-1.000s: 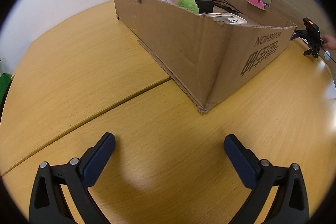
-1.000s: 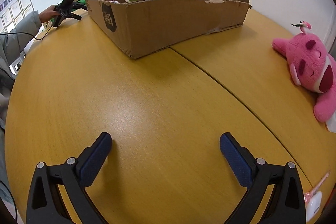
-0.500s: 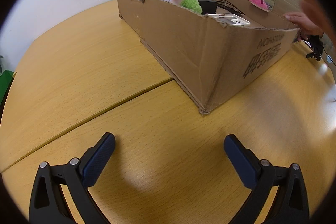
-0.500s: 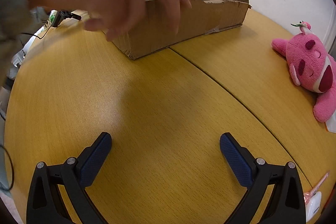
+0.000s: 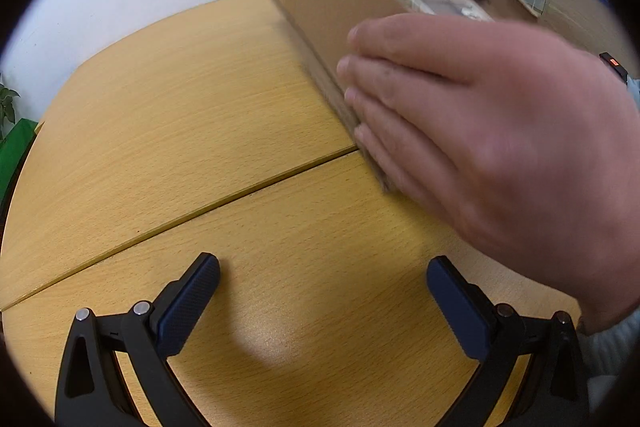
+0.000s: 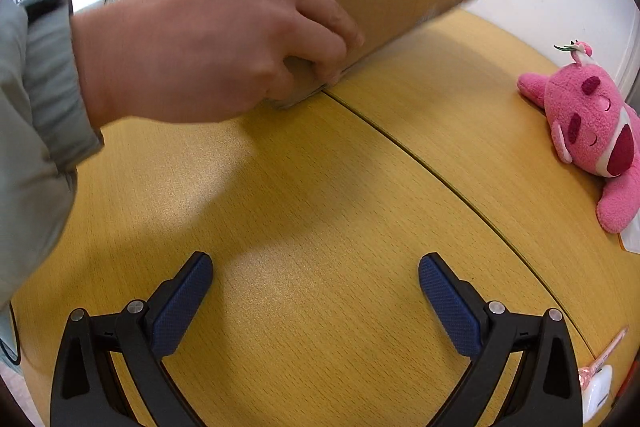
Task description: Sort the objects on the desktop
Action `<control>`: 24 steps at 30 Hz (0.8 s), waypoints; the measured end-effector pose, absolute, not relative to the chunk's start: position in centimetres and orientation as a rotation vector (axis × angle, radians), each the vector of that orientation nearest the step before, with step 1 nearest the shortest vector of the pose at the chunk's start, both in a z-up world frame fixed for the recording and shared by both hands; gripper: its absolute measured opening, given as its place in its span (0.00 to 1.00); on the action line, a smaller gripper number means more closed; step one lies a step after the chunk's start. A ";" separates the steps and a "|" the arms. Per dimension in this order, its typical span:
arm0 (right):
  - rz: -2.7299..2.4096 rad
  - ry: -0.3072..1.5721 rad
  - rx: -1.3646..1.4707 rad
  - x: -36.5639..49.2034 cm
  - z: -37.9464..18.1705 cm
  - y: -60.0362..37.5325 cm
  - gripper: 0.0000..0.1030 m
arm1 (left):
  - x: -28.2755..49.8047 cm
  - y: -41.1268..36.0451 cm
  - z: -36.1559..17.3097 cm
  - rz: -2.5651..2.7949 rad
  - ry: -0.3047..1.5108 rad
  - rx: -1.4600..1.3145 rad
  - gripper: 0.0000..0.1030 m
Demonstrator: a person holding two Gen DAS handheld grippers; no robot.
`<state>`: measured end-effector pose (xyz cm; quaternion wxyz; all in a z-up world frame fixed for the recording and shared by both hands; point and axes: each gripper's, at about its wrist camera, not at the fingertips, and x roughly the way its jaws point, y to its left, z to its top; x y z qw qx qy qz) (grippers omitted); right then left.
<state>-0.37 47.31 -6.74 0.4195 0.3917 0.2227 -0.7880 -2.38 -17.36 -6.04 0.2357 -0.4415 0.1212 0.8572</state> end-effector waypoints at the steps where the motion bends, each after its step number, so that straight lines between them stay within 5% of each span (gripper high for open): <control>1: -1.976 0.558 0.982 -0.4 -6.7 47.3 1.00 | -2.4 -17.3 -6.0 2.356 0.330 -1.213 1.00; 24: -1.992 0.554 0.992 0.1 -6.0 47.4 1.00 | -4.5 -17.2 -6.0 2.392 0.308 -1.232 1.00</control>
